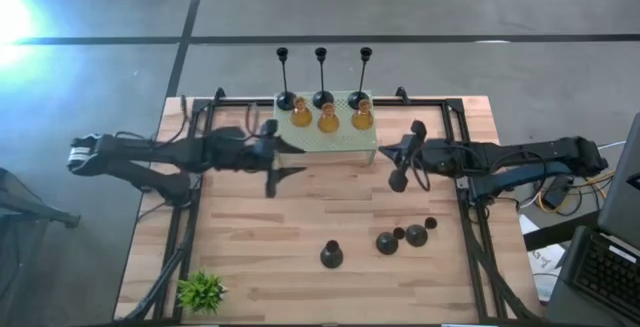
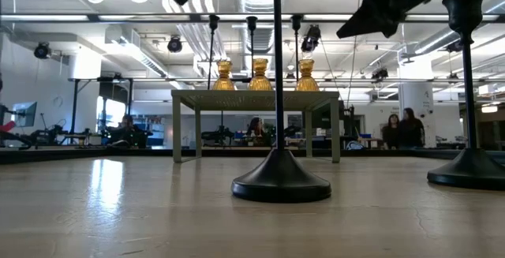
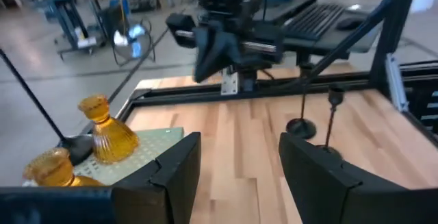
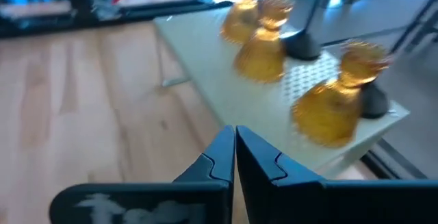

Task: Pick & Place candle stick holders
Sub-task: Adjust the yellow glass candle holders on the shelf

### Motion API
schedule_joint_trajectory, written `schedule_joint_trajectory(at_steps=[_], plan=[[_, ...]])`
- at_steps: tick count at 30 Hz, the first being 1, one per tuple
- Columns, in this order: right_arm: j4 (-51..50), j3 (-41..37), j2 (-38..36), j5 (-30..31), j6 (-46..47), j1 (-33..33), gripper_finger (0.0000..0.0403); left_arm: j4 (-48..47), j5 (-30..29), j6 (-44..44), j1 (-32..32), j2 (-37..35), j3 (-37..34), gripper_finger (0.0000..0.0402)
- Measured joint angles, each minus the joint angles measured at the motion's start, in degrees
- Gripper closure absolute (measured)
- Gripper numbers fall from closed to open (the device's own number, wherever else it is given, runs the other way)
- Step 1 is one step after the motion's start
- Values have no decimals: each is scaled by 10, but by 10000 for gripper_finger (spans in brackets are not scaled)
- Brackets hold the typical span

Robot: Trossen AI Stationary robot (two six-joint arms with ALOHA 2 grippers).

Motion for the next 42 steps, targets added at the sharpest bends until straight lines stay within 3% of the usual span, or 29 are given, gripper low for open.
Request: schedule_joint_trajectory(at_steps=[5,11,15,21,29,42], plan=[[9,0,4,-3,8,-58,372,50,-1,-3,-3,-82,-78,200],[10,0,24,-8,-2,-118,304,55,8,-4,-4,-147,-114,200],[43,0,43,-10,-31,-140,266,56,9,-4,-4,-168,-134,200],[91,0,79,-71,-55,-171,235,53,9,-4,-4,-169,-143,200],[115,0,114,-84,-78,-203,236,54,9,-4,-4,-169,-146,200],[170,0,148,-129,-89,-249,287,50,9,-9,-4,-169,-146,200]])
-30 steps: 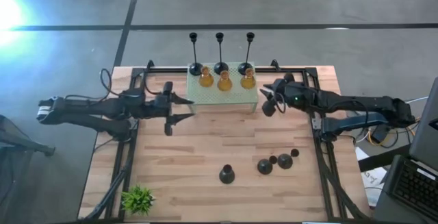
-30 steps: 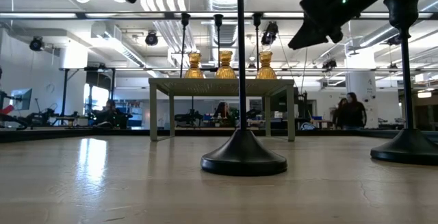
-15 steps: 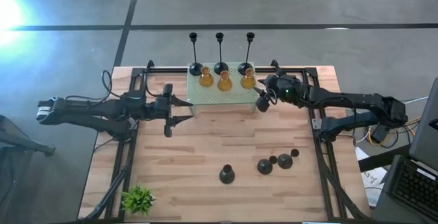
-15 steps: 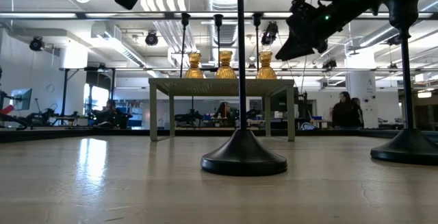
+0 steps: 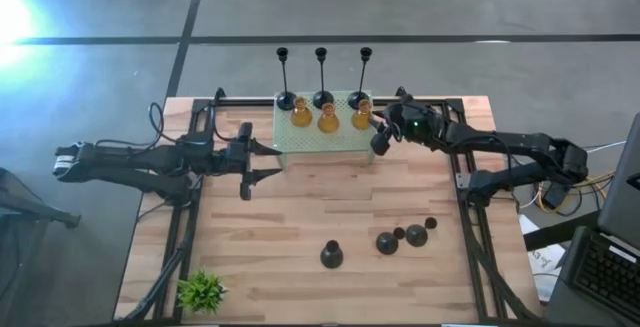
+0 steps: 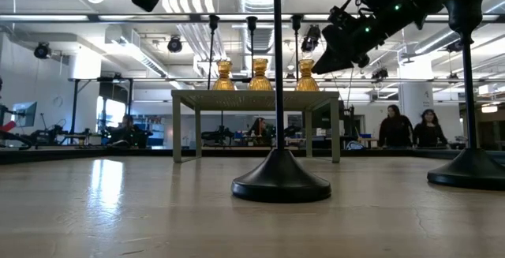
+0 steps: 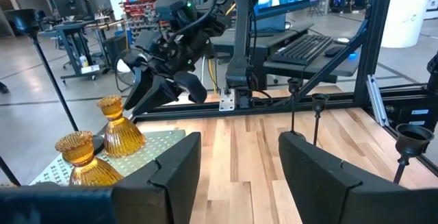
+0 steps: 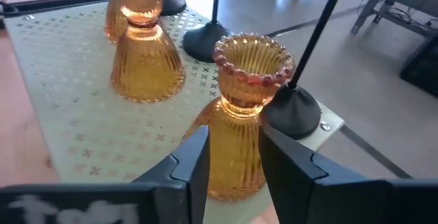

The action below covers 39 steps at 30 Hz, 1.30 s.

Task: Pick & Place candle stick holders
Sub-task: Adjust the yellow glass candle holders on the shelf

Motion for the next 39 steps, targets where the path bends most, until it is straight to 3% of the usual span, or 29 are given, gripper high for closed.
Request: schedule_joint_trajectory(at_steps=[24,39], plan=[[30,0,0,-30,-4,-25,391,-1,1,-1,0,1,0,200],[67,16,92,-63,2,-26,394,-11,2,-2,0,1,0,200]])
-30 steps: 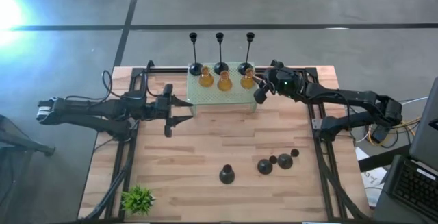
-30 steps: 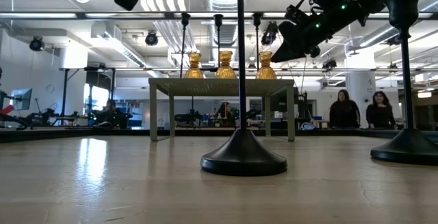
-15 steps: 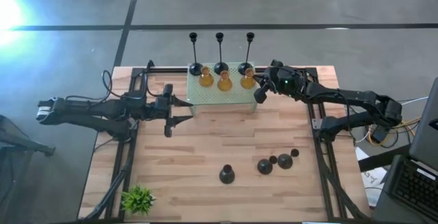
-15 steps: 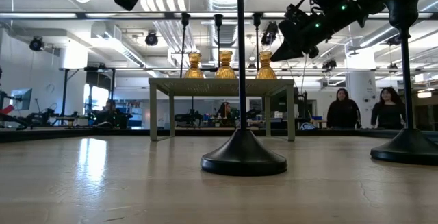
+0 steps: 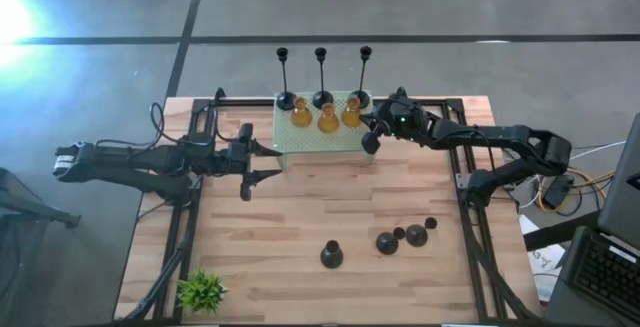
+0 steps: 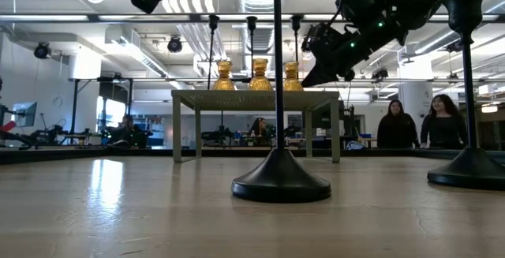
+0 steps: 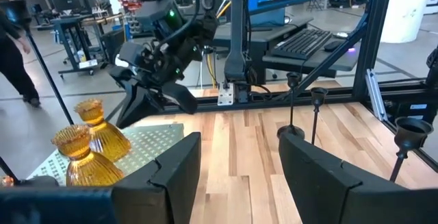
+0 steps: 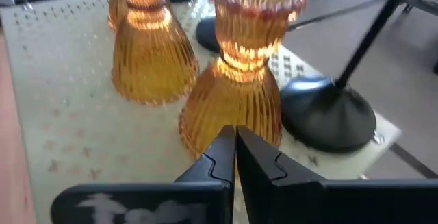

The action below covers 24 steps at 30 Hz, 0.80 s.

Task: Pick & Place candle stick holders
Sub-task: Adjust the yellow glass candle holders on the shelf

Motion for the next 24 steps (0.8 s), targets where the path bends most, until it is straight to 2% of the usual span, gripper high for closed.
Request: schedule_joint_trajectory(at_steps=[6,14,24], plan=[[-11,11,-9,-8,-1,0,394,-6,0,0,0,0,0,200],[-50,12,-84,-12,18,11,394,-8,0,0,0,0,0,200],[-71,12,-116,-23,22,113,394,-7,0,2,0,0,0,200]])
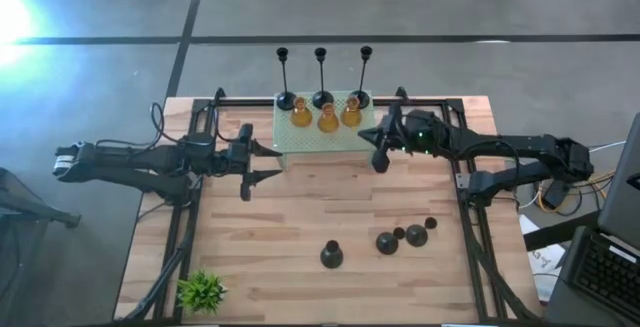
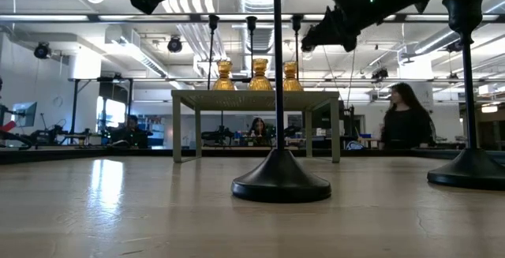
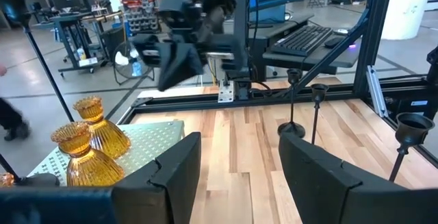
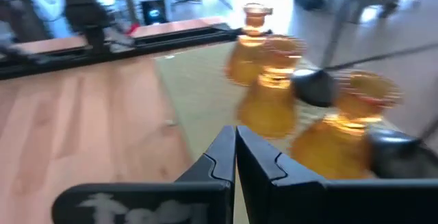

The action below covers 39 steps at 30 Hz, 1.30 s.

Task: Pick & Place candle stick holders
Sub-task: Adjust the yellow glass candle holders on the shelf

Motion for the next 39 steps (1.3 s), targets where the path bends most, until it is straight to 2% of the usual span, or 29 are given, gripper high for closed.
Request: schedule_joint_trajectory(at_steps=[4,9,15,24,30,39], plan=[[30,0,19,1,0,21,394,2,-2,0,0,0,0,200],[96,5,77,5,0,19,394,15,-3,0,0,0,0,200],[105,48,148,92,-9,17,395,15,-4,-3,0,4,0,200],[92,121,235,110,-43,11,395,13,-5,-1,0,21,-1,200],[47,148,248,114,-46,10,395,12,-5,-1,0,21,-1,200],[48,147,242,124,-51,1,395,13,-5,-2,-1,21,-1,200]])
